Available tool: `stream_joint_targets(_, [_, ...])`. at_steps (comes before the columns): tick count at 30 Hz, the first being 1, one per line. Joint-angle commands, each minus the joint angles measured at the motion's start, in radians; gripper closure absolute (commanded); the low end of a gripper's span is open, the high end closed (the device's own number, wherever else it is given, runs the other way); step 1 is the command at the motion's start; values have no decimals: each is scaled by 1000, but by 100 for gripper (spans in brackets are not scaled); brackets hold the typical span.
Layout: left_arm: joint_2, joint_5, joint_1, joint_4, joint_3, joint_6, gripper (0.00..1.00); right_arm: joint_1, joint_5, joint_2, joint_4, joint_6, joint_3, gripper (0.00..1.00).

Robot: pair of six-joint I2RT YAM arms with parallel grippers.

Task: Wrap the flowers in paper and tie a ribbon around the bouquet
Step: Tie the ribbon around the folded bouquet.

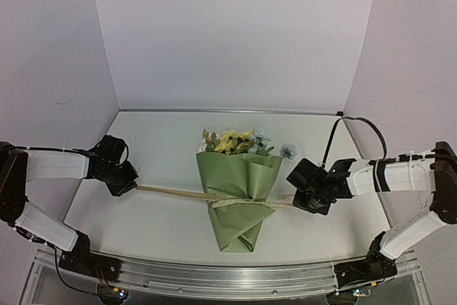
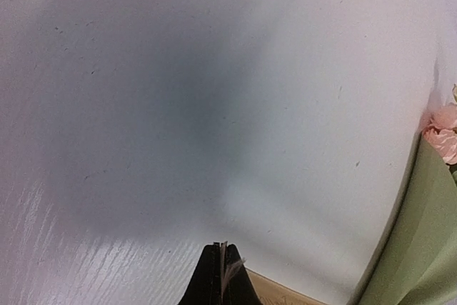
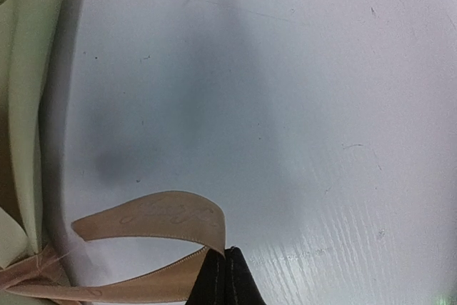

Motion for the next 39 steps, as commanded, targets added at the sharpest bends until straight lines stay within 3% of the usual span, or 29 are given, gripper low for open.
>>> stream_joint_targets(1, [1, -64, 55, -27, -31, 39, 100, -82, 47, 44, -36, -51, 33, 100])
stream_joint_targets(7, [24, -64, 63, -28, -5, 53, 100, -108, 21, 112, -9, -139, 146, 100])
stream_joint_targets(19, [8, 24, 312, -8, -52, 83, 100, -330, -39, 14, 71, -108, -52, 100])
stream_joint_targets(31, [-19, 112, 590, -15, -66, 145, 100, -439, -87, -97, 138, -85, -175, 100])
stream_joint_targets(39, [-38, 103, 675, -40, -38, 170, 100, -489, -110, -157, 144, -79, -205, 100])
